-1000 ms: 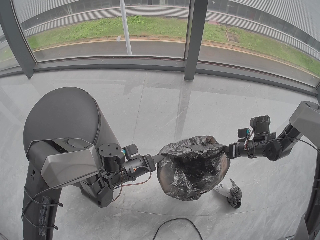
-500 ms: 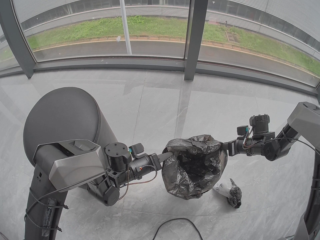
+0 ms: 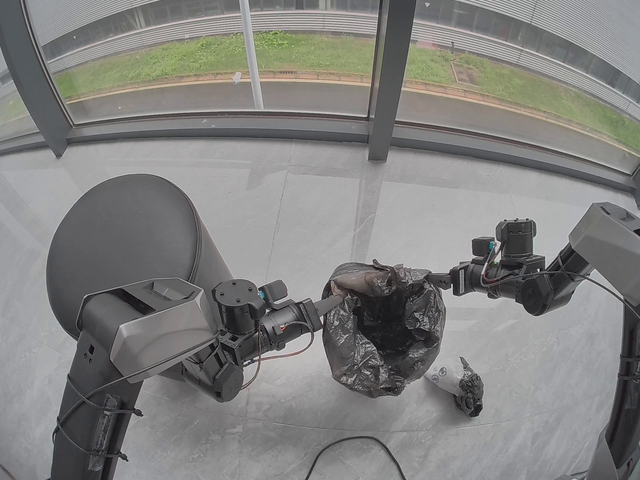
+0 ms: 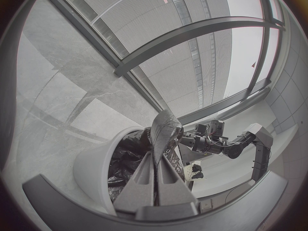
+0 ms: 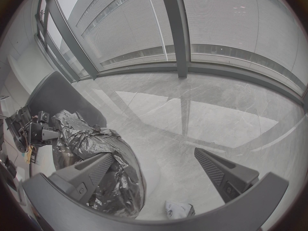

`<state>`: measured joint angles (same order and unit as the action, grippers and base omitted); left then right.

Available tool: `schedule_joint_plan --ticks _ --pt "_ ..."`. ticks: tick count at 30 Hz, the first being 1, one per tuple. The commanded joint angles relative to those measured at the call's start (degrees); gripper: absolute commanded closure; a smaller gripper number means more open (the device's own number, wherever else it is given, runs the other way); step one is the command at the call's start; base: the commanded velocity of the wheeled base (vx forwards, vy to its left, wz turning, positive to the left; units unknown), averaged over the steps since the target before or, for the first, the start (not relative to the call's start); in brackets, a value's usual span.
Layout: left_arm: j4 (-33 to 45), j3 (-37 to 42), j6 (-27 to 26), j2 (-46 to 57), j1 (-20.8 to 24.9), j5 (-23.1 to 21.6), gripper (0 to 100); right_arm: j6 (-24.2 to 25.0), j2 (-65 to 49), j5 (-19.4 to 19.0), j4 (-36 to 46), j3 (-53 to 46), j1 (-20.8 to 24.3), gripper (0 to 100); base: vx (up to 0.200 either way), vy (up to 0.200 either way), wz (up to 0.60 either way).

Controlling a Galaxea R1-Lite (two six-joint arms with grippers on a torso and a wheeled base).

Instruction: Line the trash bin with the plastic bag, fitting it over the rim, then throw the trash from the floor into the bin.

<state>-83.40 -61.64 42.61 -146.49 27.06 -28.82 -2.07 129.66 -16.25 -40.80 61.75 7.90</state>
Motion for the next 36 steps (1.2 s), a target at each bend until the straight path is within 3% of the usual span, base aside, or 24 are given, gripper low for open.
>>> schedule_joint_plan --ticks 1,10,20,27,32,33,36 --pt "0.78 -1.82 -0.07 -0.72 -0.96 -0.01 100 0.14 3.67 1.40 -0.59 3.38 0.19 0 0.000 0.000 0.00" --pt "0.87 -1.47 -0.15 -0.37 -3.86 -0.10 100 0.23 6.13 2.80 -6.31 3.82 0.45 0 0.000 0.000 0.00" --pt "1.31 1.08 -1.12 -1.69 -2.28 -0.10 100 0.23 2.18 2.10 -6.75 0.92 1.15 0 0.000 0.000 0.00" --pt "2.18 -0.06 -2.44 -3.62 -3.42 -0.01 100 4.97 -0.20 1.22 -8.15 1.01 5.11 0 0.000 0.000 0.00" --pt "3.68 -0.85 -2.88 -3.45 -4.12 0.17 100 5.15 -0.37 1.31 -8.15 0.66 5.81 0 0.000 0.000 0.00" --pt "4.29 -1.12 -3.76 -3.45 -4.21 0.25 0 5.24 -0.11 1.31 -8.24 0.66 5.81 0 0.000 0.000 0.00" --pt "4.56 -1.29 -5.34 -3.62 -4.48 0.34 0 5.15 0.24 1.48 -8.15 0.48 5.72 0 0.000 0.000 0.00"
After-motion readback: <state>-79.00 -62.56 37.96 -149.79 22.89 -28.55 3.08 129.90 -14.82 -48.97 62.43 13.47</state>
